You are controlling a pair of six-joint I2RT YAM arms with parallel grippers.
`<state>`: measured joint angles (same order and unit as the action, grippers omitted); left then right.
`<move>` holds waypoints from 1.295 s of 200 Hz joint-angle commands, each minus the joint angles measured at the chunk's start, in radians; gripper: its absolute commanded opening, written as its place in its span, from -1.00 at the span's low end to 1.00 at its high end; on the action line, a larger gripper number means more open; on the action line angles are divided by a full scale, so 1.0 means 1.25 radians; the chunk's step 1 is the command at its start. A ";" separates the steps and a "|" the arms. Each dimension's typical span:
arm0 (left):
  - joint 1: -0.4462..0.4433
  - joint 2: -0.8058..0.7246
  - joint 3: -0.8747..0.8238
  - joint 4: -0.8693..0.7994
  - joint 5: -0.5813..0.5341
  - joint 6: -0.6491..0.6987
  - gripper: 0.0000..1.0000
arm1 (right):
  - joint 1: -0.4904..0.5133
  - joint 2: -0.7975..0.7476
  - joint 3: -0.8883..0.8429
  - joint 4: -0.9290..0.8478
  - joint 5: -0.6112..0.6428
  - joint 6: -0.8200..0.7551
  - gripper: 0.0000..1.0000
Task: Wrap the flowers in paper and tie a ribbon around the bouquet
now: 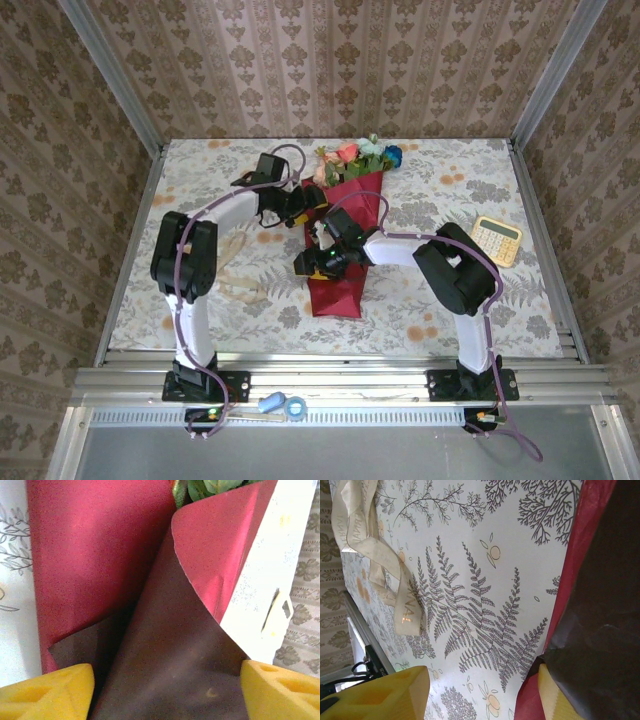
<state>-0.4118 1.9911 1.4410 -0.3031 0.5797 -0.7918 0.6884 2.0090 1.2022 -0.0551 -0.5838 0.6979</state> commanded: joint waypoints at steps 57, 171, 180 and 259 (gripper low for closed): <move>-0.020 0.120 0.234 -0.284 -0.045 0.143 0.59 | 0.005 -0.014 -0.015 -0.030 0.022 -0.032 0.21; 0.031 0.163 0.273 -0.309 -0.052 0.228 -1.00 | -0.001 -0.238 0.022 -0.121 0.094 0.016 0.33; 0.035 0.163 0.271 -0.297 -0.045 0.223 -1.00 | -0.005 -0.275 0.012 -0.135 0.097 0.024 0.33; 0.069 0.145 0.242 -0.233 0.007 0.177 -1.00 | -0.048 -0.370 -0.244 -0.062 0.136 0.170 -0.26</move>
<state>-0.3435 2.1853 1.7596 -0.6384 0.5453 -0.5461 0.6094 1.4902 0.9260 -0.1406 -0.4419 0.8303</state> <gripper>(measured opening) 0.065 0.419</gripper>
